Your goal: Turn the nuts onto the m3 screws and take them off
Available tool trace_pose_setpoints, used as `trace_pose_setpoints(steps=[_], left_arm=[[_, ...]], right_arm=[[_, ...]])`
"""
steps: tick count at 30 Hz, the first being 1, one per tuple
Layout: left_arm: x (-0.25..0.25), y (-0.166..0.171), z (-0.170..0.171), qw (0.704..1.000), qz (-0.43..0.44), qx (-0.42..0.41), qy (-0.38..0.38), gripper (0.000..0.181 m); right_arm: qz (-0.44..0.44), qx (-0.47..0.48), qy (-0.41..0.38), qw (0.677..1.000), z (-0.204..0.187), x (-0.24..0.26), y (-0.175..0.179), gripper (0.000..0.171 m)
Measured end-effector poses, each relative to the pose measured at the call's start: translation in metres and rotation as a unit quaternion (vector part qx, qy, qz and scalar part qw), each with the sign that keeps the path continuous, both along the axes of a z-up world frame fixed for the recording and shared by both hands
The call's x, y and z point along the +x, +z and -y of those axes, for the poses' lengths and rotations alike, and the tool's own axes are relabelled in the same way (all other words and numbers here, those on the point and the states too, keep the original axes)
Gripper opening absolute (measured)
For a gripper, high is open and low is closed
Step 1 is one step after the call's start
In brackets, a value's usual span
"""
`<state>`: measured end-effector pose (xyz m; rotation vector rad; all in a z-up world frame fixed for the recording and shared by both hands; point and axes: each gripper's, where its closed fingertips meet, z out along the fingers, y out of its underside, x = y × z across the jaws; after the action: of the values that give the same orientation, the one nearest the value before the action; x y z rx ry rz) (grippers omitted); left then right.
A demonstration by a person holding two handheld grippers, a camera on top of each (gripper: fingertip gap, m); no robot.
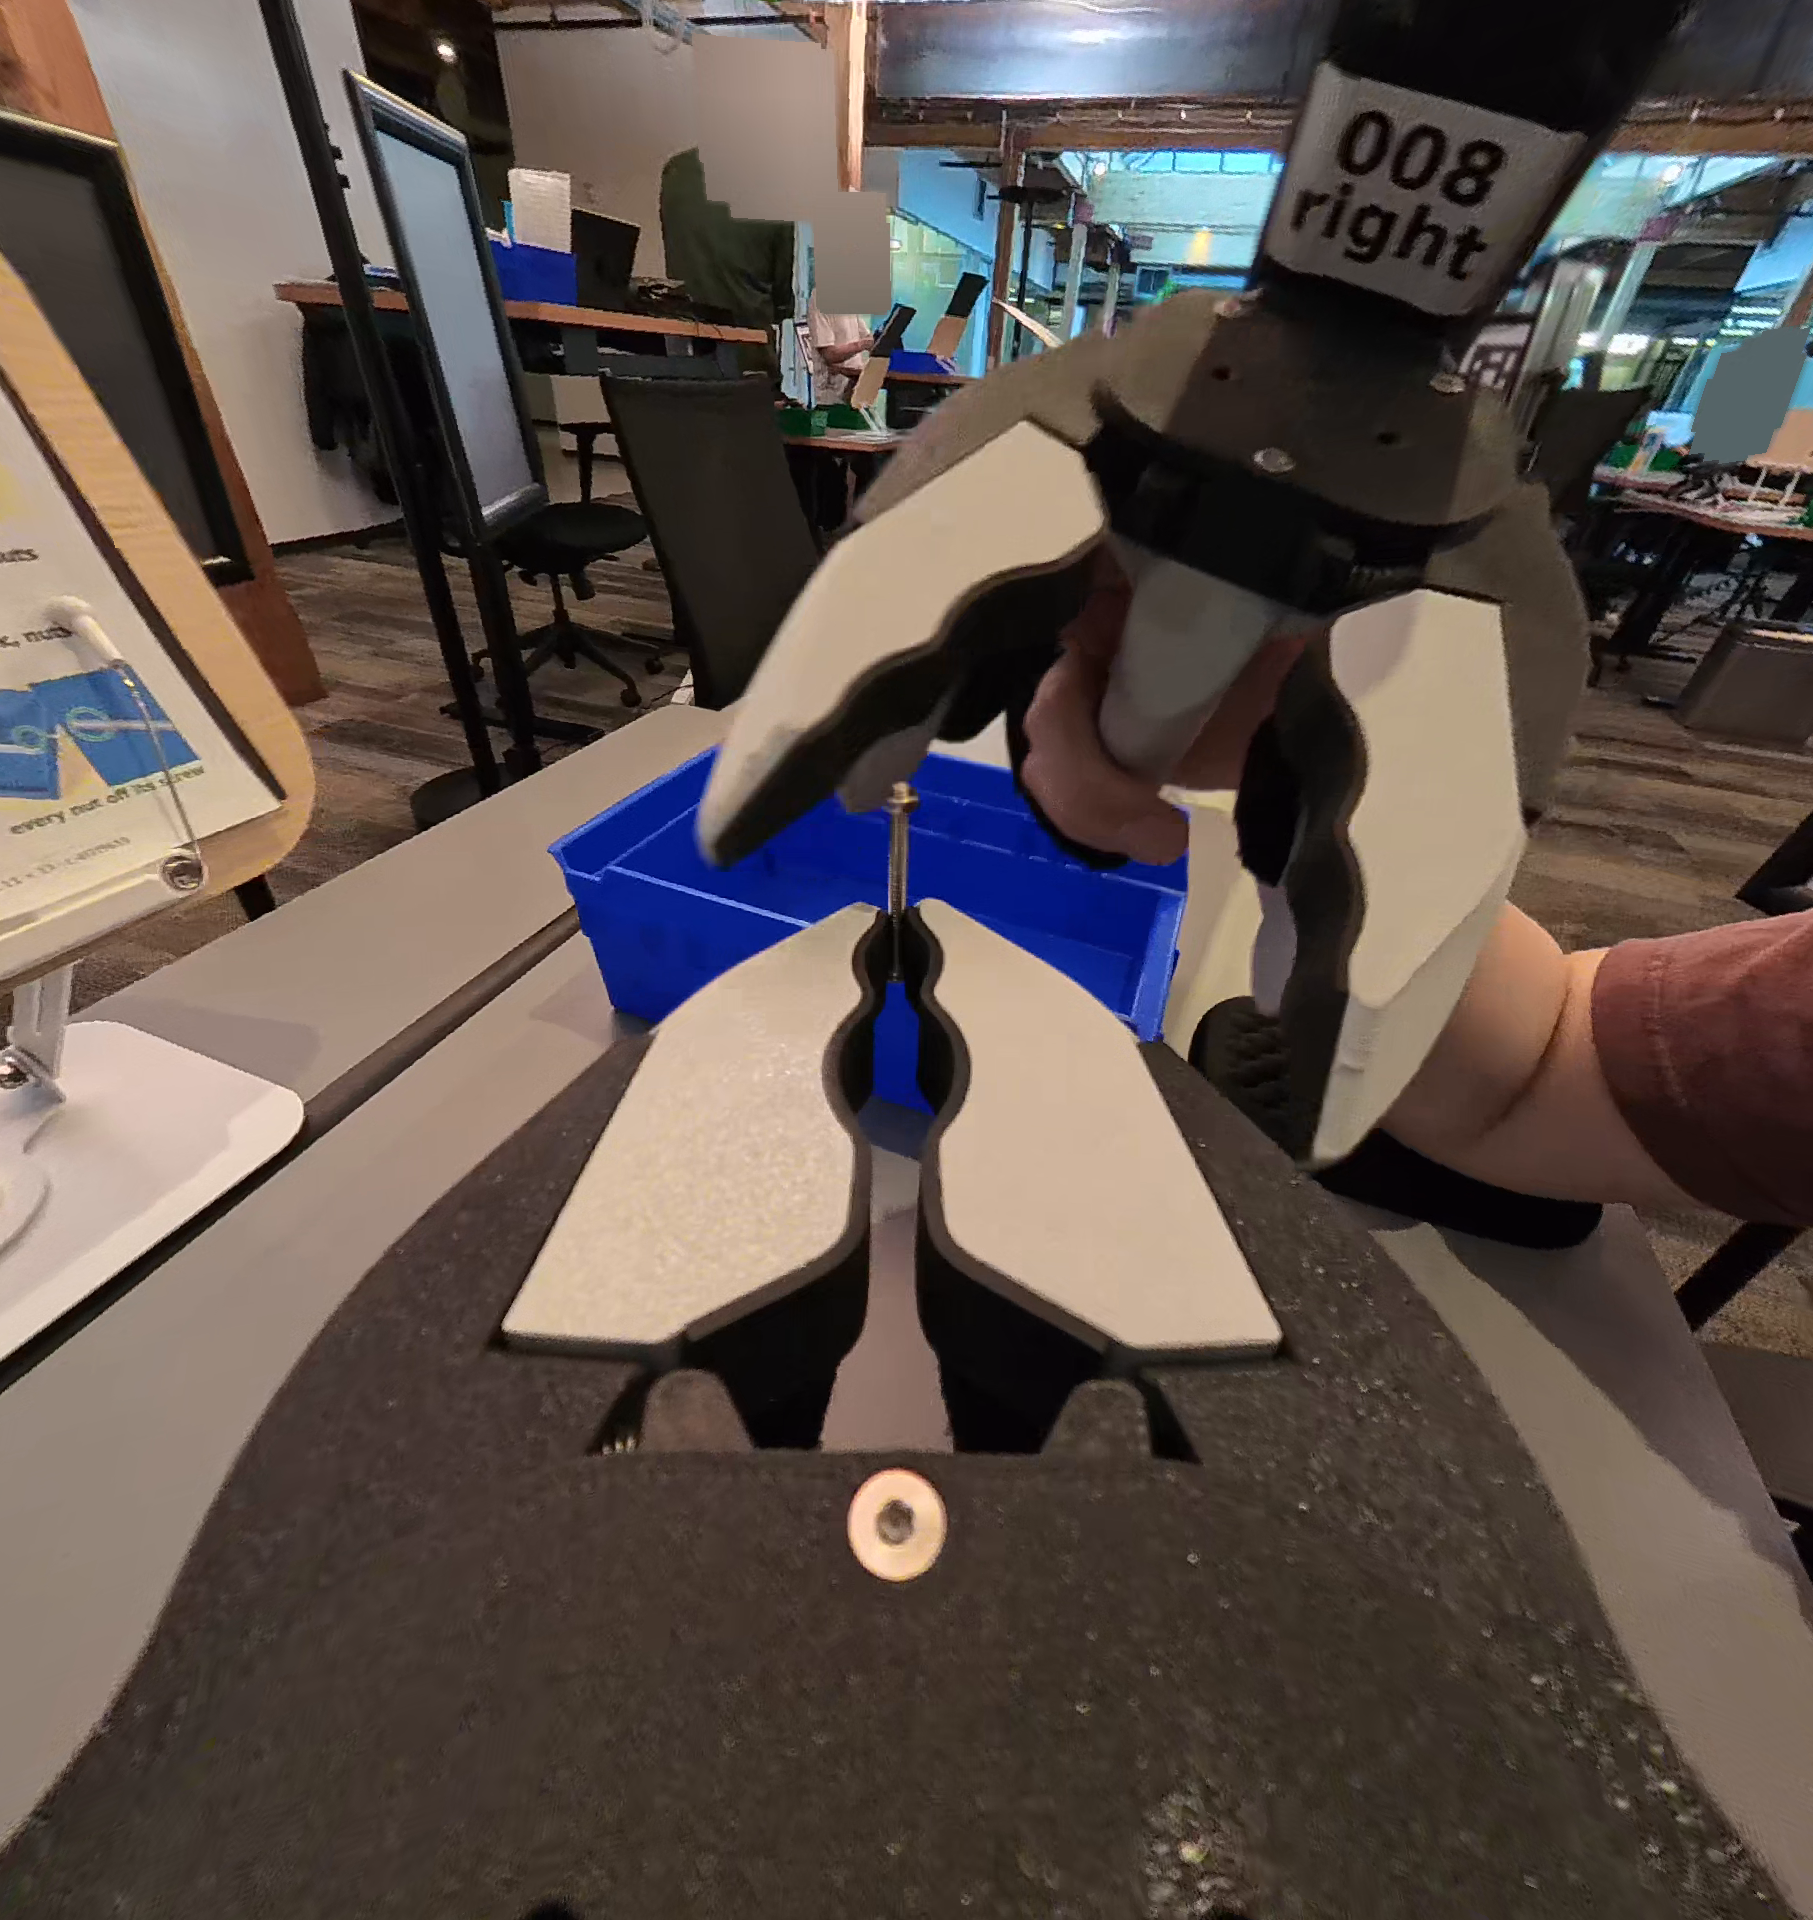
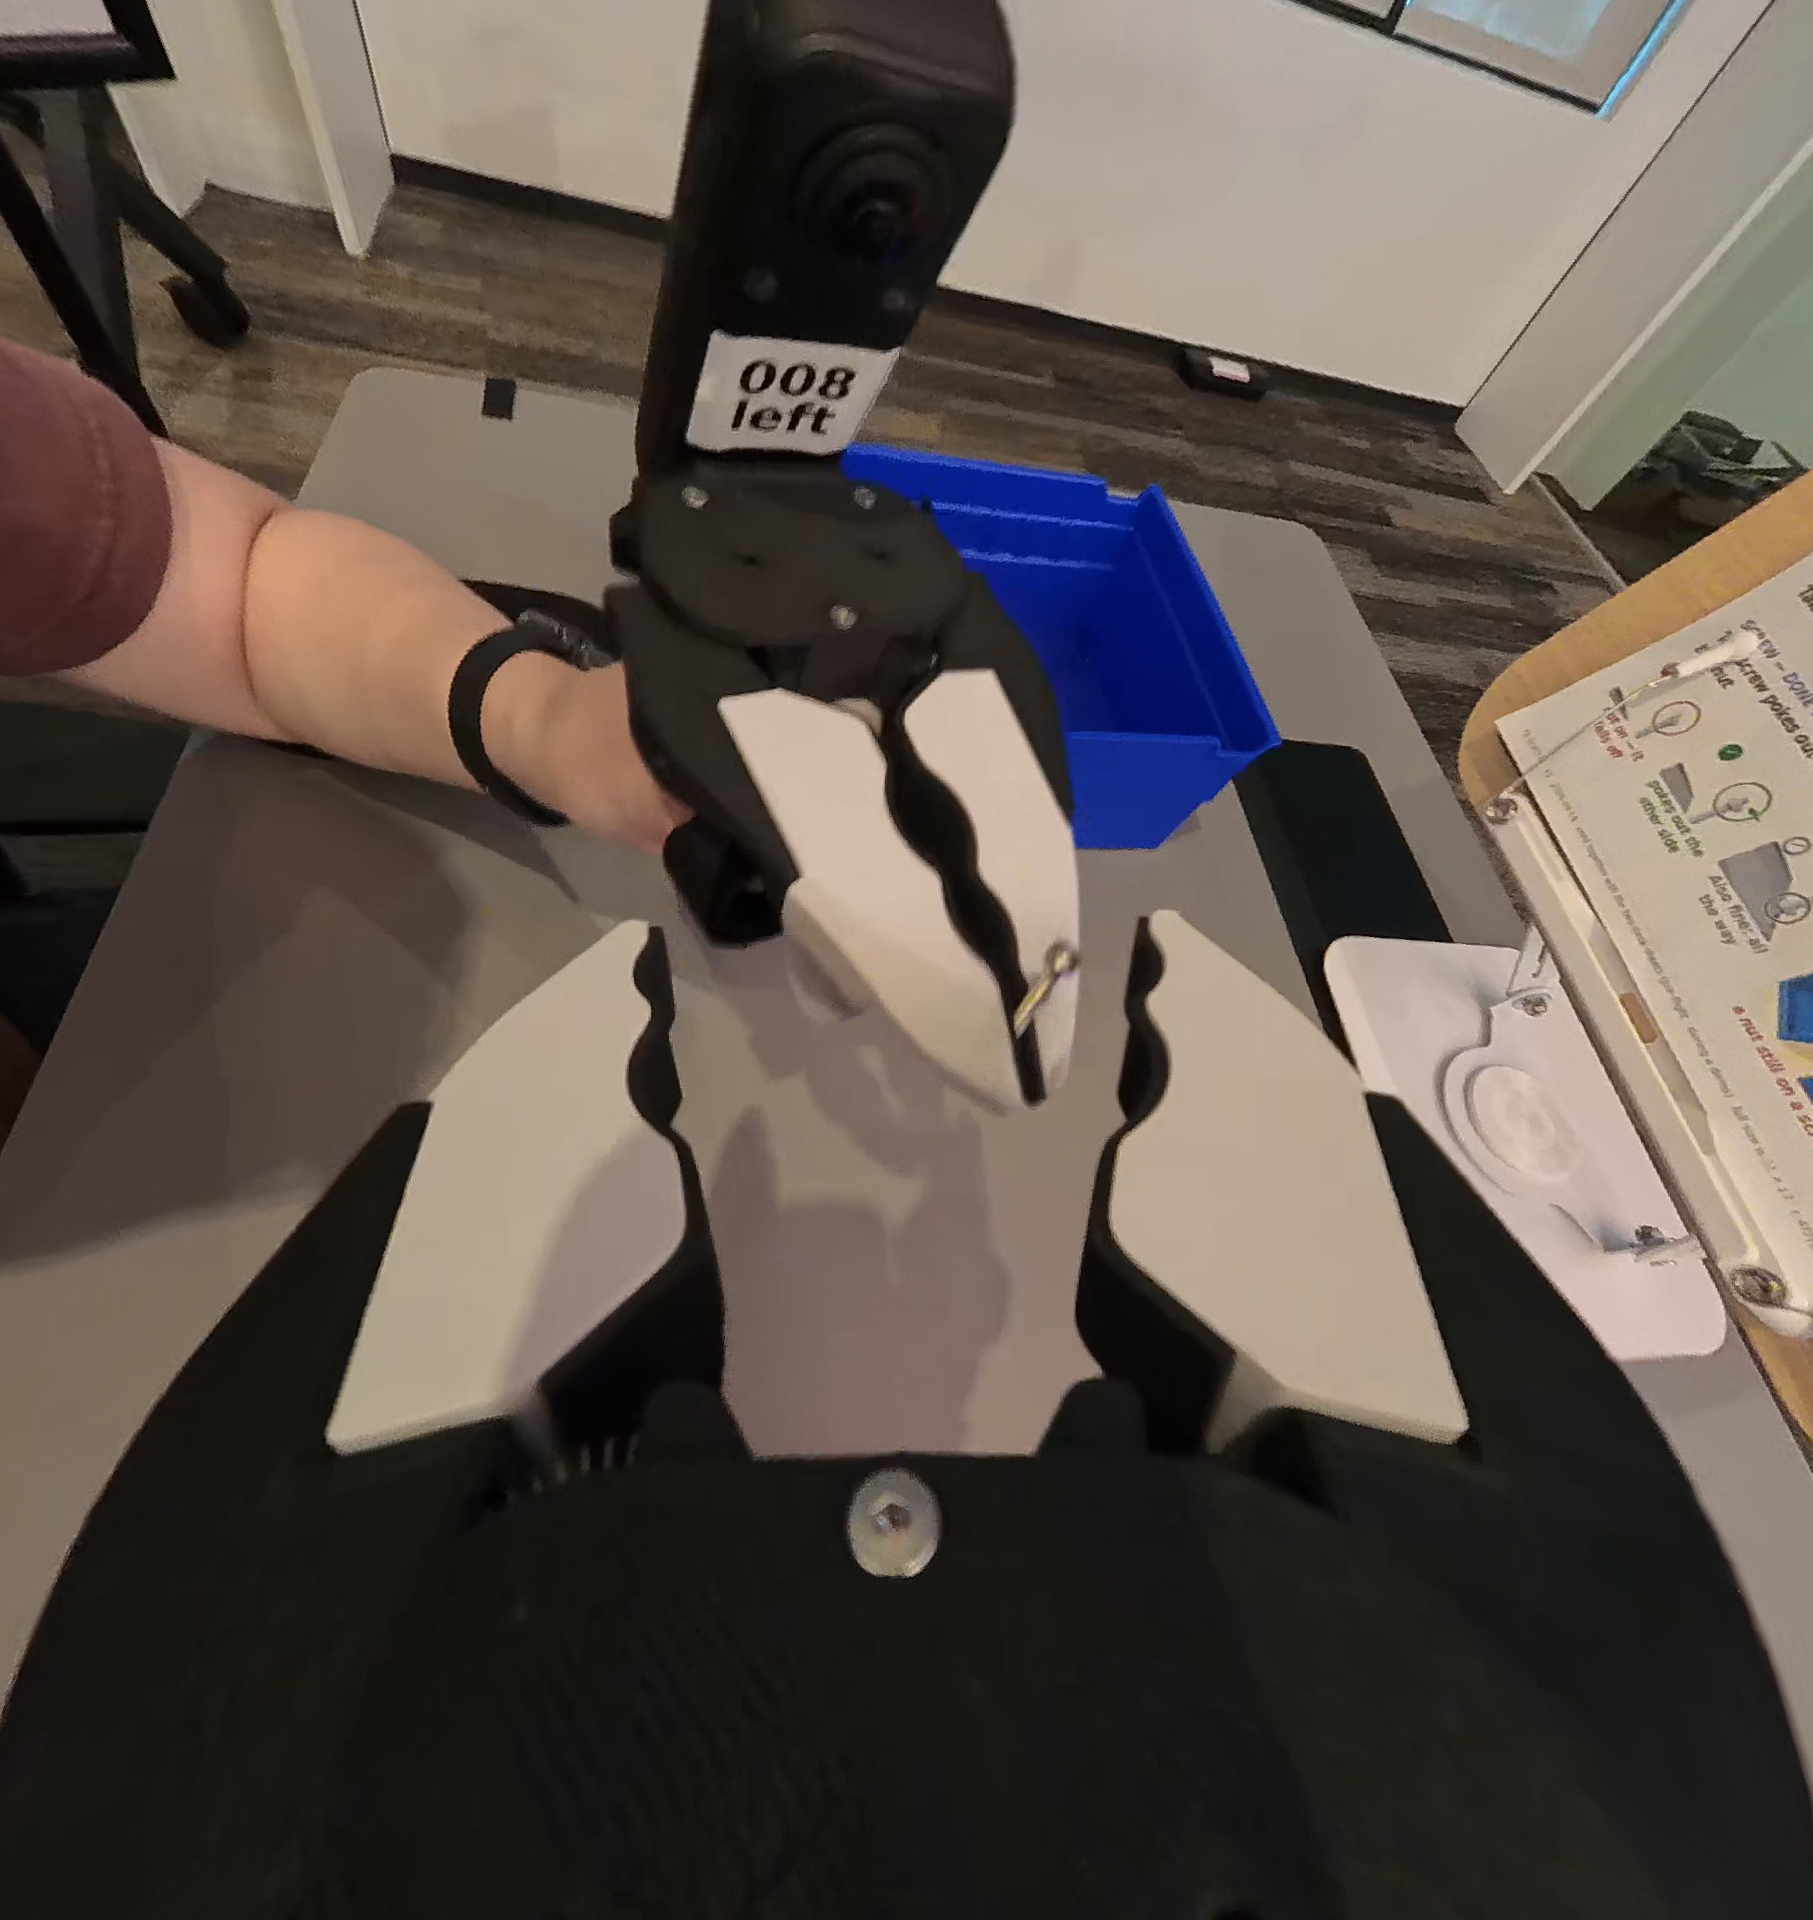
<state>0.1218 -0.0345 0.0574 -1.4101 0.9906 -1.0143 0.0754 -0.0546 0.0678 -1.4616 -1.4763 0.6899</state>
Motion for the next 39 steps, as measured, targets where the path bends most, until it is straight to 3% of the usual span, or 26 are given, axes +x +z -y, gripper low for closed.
trace_pose_setpoints(steps=[6,14,20,26,32,39], left_arm=[[0.0,0.0,-0.001,1.0,-0.007,0.015,0.014,0.002],[-0.016,0.012,-0.014,0.999,0.04,-0.018,0.027,0.001],[-0.005,0.011,0.002,0.999,0.033,0.004,-0.006,0.002],[-0.006,0.012,0.002,1.0,0.027,0.017,0.003,0.002],[-0.019,0.016,-0.012,0.998,0.056,-0.022,0.017,0.002],[-0.004,0.013,0.006,0.999,0.04,0.002,-0.016,0.002]], right_arm=[[-0.013,0.01,0.021,1.0,0.006,-0.019,-0.005,0.094],[-0.024,0.017,0.013,0.999,0.005,-0.003,0.009,0.089],[-0.076,-0.01,0.021,0.997,0.004,-0.02,0.014,0.09],[-0.051,-0.008,0.035,0.998,0.01,-0.028,0.002,0.096],[-0.045,-0.005,0.019,0.999,0.005,-0.01,0.01,0.092],[-0.095,-0.027,0.032,0.995,0.006,-0.028,0.014,0.092]])
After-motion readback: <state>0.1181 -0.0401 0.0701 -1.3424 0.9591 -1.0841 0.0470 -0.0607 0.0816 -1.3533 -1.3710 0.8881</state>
